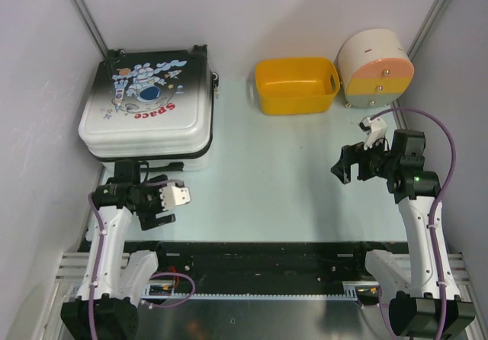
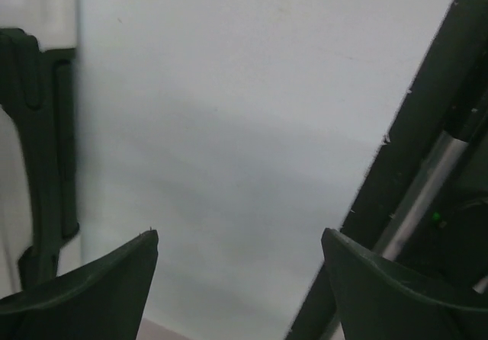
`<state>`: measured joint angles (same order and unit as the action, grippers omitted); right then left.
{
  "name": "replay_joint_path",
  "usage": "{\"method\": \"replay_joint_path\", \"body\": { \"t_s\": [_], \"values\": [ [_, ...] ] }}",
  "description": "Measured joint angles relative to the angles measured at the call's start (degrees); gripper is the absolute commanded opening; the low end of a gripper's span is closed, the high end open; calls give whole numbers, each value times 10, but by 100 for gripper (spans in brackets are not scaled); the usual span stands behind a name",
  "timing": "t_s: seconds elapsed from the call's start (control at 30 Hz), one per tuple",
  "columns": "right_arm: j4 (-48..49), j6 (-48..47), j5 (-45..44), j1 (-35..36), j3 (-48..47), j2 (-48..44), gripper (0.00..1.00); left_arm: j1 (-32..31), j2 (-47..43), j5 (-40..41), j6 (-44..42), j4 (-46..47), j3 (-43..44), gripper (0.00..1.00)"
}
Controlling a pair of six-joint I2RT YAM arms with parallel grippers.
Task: Open, take out, and arrange the luggage
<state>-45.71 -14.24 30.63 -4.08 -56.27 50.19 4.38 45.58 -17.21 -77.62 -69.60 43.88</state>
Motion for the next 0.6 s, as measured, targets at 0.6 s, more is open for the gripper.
{"method": "replay_joint_path", "body": {
  "t_s": [0.6],
  "values": [
    [-4, -9, 18, 0, 0, 33, 100, 105, 186, -109, -202, 199, 36, 97]
  ]
}}
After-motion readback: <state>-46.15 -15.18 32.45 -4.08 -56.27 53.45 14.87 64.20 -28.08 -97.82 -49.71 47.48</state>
